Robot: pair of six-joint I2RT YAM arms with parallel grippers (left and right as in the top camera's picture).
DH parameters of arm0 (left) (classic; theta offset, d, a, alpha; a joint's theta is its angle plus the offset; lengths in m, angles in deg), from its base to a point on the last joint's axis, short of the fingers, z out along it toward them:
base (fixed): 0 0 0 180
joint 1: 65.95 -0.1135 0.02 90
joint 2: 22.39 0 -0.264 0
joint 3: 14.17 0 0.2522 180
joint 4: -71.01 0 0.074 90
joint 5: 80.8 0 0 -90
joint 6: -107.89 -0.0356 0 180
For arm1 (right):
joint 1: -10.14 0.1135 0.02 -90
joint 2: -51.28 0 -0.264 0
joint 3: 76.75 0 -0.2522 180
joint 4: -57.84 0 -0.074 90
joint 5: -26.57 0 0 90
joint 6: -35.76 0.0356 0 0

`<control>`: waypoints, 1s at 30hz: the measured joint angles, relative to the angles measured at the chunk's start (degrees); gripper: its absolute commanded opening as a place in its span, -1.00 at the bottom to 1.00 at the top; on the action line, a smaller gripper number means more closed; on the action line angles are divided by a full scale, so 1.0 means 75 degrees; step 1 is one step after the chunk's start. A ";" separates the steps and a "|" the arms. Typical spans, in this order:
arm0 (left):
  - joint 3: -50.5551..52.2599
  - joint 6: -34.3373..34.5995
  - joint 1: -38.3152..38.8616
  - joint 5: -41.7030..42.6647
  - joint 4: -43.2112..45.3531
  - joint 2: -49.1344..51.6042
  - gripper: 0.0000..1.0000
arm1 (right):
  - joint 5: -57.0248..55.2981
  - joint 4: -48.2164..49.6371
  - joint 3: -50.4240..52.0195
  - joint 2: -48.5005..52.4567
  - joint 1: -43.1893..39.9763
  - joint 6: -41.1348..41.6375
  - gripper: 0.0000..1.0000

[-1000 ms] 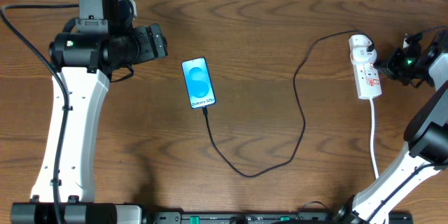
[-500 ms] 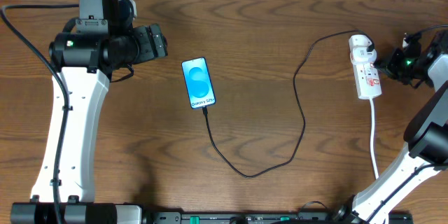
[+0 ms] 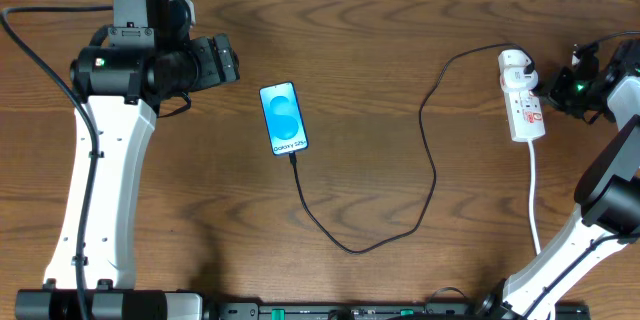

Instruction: Plug charger to phone and switch on socket

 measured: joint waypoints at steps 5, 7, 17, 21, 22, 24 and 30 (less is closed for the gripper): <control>0.0003 0.0000 0.0000 0.0000 0.0003 0.0000 0.84 | -0.0047 -0.0201 -0.0003 -0.0050 0.0003 0.0000 -0.98; 0.0003 0.0000 0.0000 0.0000 0.0000 0.0000 0.84 | -0.0038 -0.0294 -0.0003 -0.0064 0.0009 0.0003 -0.98; 0.0003 0.0000 0.0000 0.0000 0.0000 0.0000 0.84 | -0.0187 -0.0283 0.0012 -0.0102 0.0079 0.0006 -0.98; 0.0003 0.0000 0.0000 0.0000 0.0000 0.0000 0.84 | -0.0350 -0.0210 0.0044 -0.0143 0.0119 0.0119 -0.98; 0.0003 0.0000 0.0000 0.0000 0.0000 0.0000 0.84 | -0.0358 -0.0198 0.0047 -0.0143 0.0117 0.0189 -0.98; 0.0003 0.0000 0.0000 0.0000 0.0000 0.0000 0.84 | -0.0356 -0.0184 0.0047 -0.0143 0.0108 0.0277 -0.98; 0.0003 0.0000 0.0000 0.0000 0.0003 0.0000 0.84 | -0.0210 -0.0125 0.0047 -0.0143 -0.0055 0.0478 -0.98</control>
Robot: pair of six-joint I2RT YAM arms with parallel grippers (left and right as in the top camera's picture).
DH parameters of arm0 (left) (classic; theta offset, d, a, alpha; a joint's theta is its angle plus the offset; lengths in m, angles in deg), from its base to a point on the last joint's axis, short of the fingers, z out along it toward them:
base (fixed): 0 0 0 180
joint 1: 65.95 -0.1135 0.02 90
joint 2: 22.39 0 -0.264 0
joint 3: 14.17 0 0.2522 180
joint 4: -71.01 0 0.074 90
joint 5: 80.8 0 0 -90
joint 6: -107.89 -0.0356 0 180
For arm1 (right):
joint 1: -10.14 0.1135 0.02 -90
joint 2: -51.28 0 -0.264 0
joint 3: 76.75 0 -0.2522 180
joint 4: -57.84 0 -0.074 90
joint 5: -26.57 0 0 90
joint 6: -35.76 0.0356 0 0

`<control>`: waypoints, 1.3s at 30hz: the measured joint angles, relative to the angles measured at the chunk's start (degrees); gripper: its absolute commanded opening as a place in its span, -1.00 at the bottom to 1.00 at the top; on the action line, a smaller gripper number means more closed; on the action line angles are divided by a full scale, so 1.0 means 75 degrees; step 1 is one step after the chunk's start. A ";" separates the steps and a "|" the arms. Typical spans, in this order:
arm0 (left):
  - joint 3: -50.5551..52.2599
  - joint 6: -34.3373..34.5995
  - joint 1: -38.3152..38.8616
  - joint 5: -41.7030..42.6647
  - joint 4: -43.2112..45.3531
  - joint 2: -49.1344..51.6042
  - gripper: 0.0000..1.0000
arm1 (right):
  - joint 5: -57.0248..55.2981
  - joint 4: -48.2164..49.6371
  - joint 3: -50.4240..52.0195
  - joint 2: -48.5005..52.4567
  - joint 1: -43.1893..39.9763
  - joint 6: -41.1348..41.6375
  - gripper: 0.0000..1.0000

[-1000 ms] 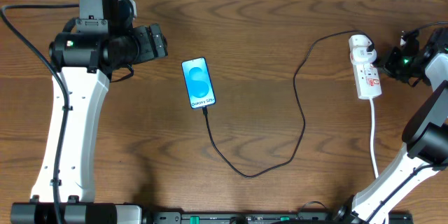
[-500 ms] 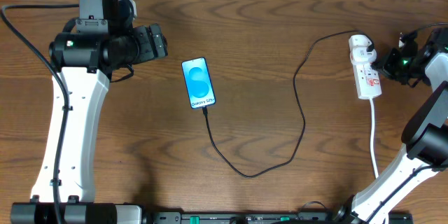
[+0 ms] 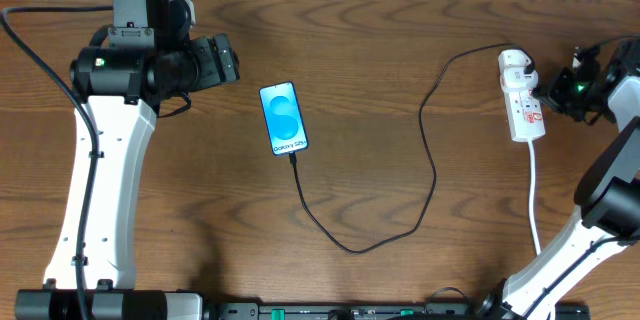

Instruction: Plug charger to phone and switch on socket

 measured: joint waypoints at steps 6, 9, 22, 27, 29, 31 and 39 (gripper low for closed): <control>-0.0003 0.0000 0.0000 0.0000 0.0000 0.0000 0.84 | 0.0038 0.0000 0.0000 -0.0023 -0.0184 0.0035 -0.98; -0.0003 0.0000 0.0000 0.0000 0.0000 0.0000 0.85 | 0.0041 0.0000 0.0000 -0.0044 -0.0195 0.0052 -0.98; -0.0003 0.0000 0.0000 0.0000 -0.0003 0.0000 0.84 | -0.0224 0.0154 0.0038 -0.0058 0.0073 0.0038 -0.98; 0.0000 0.0000 0.0000 0.0003 -0.0003 0.0000 0.84 | -0.0344 0.0318 0.0099 -0.0058 0.0149 0.0023 -0.98; -0.0003 0.0000 0.0000 0.0000 0.0000 0.0000 0.84 | -0.0370 0.0332 0.0102 -0.0058 0.0172 0.0023 -0.98; 0.0000 0.0000 0.0000 0.0000 -0.0003 0.0000 0.84 | -0.0399 0.0356 0.0102 -0.0064 0.0195 0.0023 -0.98; 0.0000 0.0000 0.0000 0.0000 0.0000 0.0000 0.84 | -0.0551 0.0376 0.0102 -0.0096 0.0280 0.0023 -0.98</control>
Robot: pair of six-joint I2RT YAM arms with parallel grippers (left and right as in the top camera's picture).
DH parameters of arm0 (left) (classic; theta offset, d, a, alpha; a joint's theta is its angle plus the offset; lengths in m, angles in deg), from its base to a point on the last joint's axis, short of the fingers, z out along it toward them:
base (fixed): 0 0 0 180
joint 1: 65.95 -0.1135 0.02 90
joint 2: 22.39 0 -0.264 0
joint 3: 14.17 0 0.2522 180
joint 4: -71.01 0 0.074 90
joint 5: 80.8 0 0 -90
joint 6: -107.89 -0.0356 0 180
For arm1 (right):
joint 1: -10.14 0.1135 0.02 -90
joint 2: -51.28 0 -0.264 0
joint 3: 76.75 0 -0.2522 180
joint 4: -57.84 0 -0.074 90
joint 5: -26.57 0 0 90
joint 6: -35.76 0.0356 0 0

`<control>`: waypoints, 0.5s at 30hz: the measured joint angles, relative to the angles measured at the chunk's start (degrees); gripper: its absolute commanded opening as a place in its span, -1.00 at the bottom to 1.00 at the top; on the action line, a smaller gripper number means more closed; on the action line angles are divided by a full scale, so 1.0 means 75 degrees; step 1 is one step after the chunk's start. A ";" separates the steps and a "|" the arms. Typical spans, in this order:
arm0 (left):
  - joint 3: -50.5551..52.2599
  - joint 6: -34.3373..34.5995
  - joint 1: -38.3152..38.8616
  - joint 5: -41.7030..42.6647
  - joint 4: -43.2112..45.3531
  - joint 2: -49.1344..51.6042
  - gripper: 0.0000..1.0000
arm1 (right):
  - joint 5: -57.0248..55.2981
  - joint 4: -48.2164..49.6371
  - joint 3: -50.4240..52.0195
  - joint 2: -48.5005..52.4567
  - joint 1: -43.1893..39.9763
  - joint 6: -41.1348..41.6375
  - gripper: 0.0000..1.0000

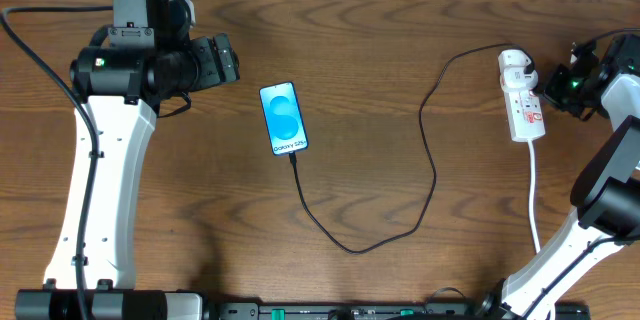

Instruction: Plug charger to phone and switch on socket

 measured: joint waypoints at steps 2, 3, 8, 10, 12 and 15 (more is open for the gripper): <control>-0.0003 0.0000 0.0000 0.0000 -0.0003 0.0000 0.84 | -0.0015 -0.0003 0.0000 0.0000 0.0006 0.0000 -0.98; 0.0000 0.0000 0.0000 0.0000 -0.0003 0.0000 0.84 | -0.0023 -0.0006 0.0000 0.0000 0.0009 0.0000 -0.98; 0.0000 0.0000 0.0000 0.0000 -0.0003 0.0000 0.85 | -0.0102 -0.0029 -0.0003 -0.0006 0.0041 0.0000 -0.98; 0.0000 0.0000 0.0000 0.0000 -0.0003 0.0000 0.84 | -0.0117 -0.0038 -0.0003 -0.0006 0.0047 0.0000 -0.98; -0.0003 0.0000 0.0000 0.0000 -0.0003 0.0000 0.84 | -0.0134 -0.0064 -0.0003 -0.0012 0.0055 0.0000 -0.98; 0.0000 0.0000 0.0000 0.0000 -0.0003 0.0000 0.85 | -0.0210 -0.0087 -0.0003 -0.0029 0.0096 0.0000 -0.98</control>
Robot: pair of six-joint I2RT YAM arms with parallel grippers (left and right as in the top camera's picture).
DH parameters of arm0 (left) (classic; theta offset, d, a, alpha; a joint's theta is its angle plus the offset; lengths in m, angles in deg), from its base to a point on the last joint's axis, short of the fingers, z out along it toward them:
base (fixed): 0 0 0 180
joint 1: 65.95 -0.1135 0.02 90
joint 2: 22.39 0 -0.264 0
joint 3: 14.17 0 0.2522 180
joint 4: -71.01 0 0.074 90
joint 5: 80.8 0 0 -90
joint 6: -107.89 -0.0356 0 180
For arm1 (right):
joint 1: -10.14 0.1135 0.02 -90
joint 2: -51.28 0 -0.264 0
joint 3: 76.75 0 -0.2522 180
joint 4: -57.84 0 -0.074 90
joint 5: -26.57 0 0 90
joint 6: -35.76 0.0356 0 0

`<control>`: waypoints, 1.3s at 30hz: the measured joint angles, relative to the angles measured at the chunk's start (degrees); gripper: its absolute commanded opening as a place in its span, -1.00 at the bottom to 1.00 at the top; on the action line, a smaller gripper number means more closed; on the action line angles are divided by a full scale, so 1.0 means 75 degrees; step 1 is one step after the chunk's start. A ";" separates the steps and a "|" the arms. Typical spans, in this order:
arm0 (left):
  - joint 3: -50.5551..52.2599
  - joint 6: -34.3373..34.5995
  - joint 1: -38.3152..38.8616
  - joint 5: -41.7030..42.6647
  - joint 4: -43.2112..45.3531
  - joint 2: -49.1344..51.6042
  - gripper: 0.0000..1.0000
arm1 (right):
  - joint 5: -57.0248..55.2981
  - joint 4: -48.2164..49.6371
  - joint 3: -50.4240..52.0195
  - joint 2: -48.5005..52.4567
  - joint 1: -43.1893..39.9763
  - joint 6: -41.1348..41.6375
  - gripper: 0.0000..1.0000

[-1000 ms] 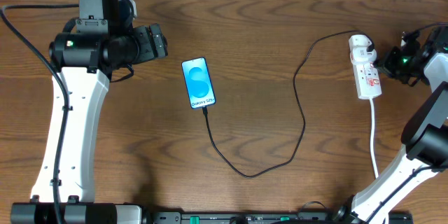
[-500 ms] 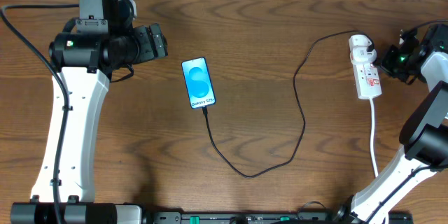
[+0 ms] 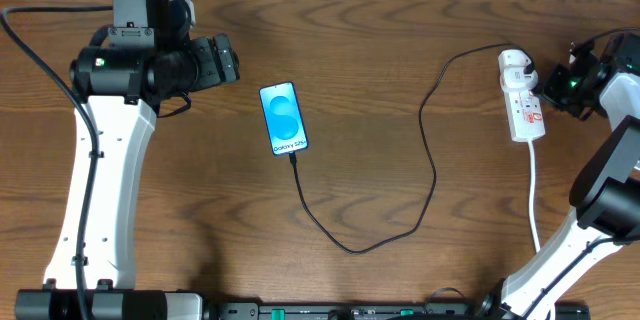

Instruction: Plug charger to phone and switch on socket

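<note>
The phone (image 3: 283, 118) lies face up left of the table's middle, its screen lit blue. A black cable (image 3: 432, 165) is plugged into its lower end and loops right to the charger (image 3: 514, 60) seated at the far end of the white power strip (image 3: 524, 105). My right gripper (image 3: 548, 88) sits at the strip's right edge, level with its upper sockets; its fingers look closed together. The strip's switch is too small to read. My left gripper (image 3: 230, 60) hovers up and left of the phone, apart from it; its jaw gap is not visible.
The strip's white lead (image 3: 535, 195) runs down toward the front edge near the right arm's base. The left arm's white link (image 3: 100, 180) spans the left side of the table. Bare wood lies between phone and strip, crossed by the cable.
My right gripper has edged a little to the left, closer against the strip's right side. The phone, cable and left arm are as they were.
At the oldest moment the cable was in the phone, the charger in the strip, and my right gripper stood just right of the strip. It stayed there, then sat slightly higher and nearer the strip, and now nearer still. The left arm held still.
</note>
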 measured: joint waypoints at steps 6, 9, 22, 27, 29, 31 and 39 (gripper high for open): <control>-0.0003 0.0000 0.0000 0.0000 0.0003 0.0000 0.85 | -0.0344 0.0087 0.0082 -0.0082 0.0125 0.0000 -0.98; 0.0000 0.0000 0.0000 0.0000 0.0003 0.0000 0.85 | -0.0405 0.0207 0.0169 -0.0122 0.0149 0.0000 -0.98; -0.0003 0.0000 0.0000 0.0000 0.0000 0.0000 0.84 | -0.0463 0.0364 0.0367 -0.0230 0.0184 -0.0003 -0.98; 0.0000 0.0000 0.0000 0.0000 0.0003 0.0000 0.84 | -0.0530 0.0361 0.0367 -0.0236 0.0221 0.0000 -0.98; -0.0003 0.0000 0.0000 0.0000 0.0000 0.0000 0.84 | -0.0618 0.0358 0.0367 -0.0248 0.0254 0.0000 -0.98; 0.0000 0.0000 0.0000 0.0000 0.0000 0.0000 0.85 | -0.0694 0.0353 0.0367 -0.0259 0.0280 -0.0003 -0.98; 0.0000 0.0000 0.0000 0.0000 0.0000 0.0000 0.84 | -0.1128 0.0323 0.0367 -0.0303 0.0452 0.0000 -0.98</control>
